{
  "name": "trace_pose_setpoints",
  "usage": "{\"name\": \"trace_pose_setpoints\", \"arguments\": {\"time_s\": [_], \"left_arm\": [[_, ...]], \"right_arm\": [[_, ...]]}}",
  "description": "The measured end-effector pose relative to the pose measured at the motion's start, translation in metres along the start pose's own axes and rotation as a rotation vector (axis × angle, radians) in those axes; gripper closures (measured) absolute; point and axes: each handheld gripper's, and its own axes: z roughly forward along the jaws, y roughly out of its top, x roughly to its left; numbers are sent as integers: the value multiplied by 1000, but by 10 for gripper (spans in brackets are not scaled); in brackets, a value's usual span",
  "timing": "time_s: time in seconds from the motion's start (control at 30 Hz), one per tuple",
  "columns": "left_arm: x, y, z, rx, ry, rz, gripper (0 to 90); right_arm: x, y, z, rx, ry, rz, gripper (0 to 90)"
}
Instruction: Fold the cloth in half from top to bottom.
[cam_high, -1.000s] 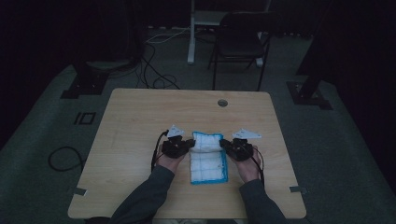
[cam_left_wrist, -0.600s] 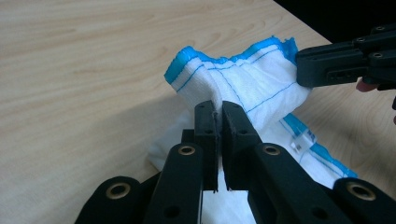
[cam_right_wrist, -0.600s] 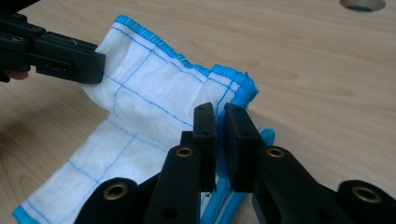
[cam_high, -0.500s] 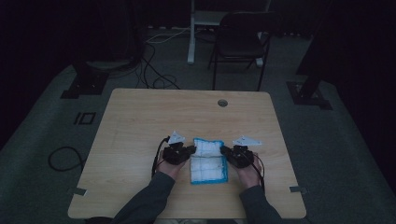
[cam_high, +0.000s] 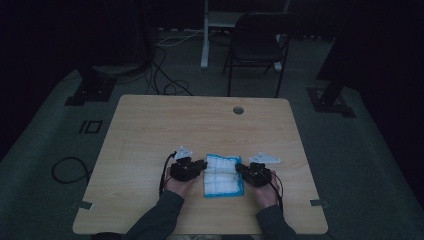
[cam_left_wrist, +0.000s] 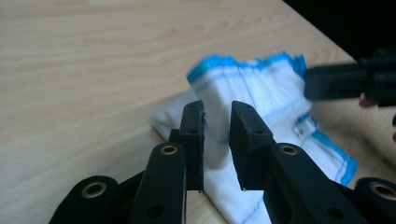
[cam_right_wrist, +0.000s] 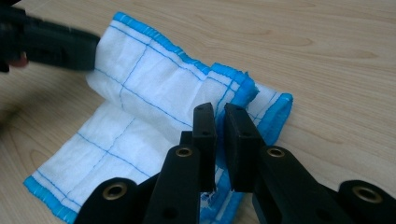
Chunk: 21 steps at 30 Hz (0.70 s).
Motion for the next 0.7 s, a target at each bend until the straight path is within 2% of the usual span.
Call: {"name": "trace_pose_setpoints", "arguments": {"time_s": [0.13, 0.23, 0.4, 0.53, 0.7], "left_arm": [[7, 11, 0, -23, 22, -10, 746], [12, 19, 7, -16, 36, -16, 743], [15, 30, 25, 25, 33, 2, 732], [16, 31, 39, 61, 29, 21, 731], [12, 28, 42, 86, 8, 43, 729]], "right_arm": [[1, -3, -1, -3, 2, 2, 836], [1, -4, -2, -1, 3, 5, 835], [1, -4, -3, -9, 5, 3, 830], [1, -5, -5, -15, 9, 7, 826], [0, -7, -7, -17, 14, 8, 818]]}}
